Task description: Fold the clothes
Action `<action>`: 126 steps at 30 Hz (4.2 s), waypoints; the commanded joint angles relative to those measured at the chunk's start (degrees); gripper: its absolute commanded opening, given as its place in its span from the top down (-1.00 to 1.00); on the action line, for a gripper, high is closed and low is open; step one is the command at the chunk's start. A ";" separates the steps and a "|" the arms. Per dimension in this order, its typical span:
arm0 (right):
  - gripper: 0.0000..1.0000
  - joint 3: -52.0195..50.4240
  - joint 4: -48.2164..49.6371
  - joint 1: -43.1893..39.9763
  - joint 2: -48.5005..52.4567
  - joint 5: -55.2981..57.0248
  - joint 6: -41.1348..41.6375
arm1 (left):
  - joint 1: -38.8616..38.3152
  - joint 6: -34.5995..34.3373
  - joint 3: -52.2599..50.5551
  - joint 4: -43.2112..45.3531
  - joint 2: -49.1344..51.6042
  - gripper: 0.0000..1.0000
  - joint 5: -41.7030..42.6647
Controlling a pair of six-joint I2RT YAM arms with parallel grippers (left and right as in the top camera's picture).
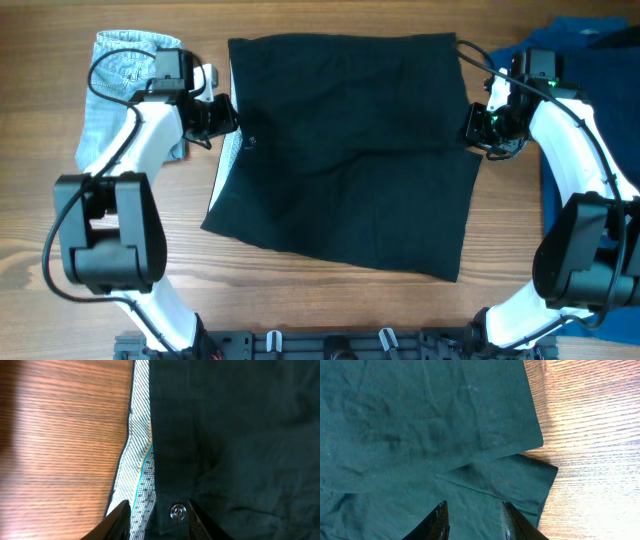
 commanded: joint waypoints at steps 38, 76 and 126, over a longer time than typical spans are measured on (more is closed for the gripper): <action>0.31 -0.68 1.25 -0.02 -0.68 0.35 -0.79 | -0.37 0.28 -1.03 5.14 7.23 0.32 6.93; 0.11 -0.68 1.29 -0.02 -0.68 0.33 -0.76 | -0.37 0.28 -1.38 6.19 7.69 0.49 10.97; 0.11 -0.68 1.70 -0.02 -0.68 0.76 -0.79 | 4.09 0.31 -1.55 2.36 3.56 0.92 2.93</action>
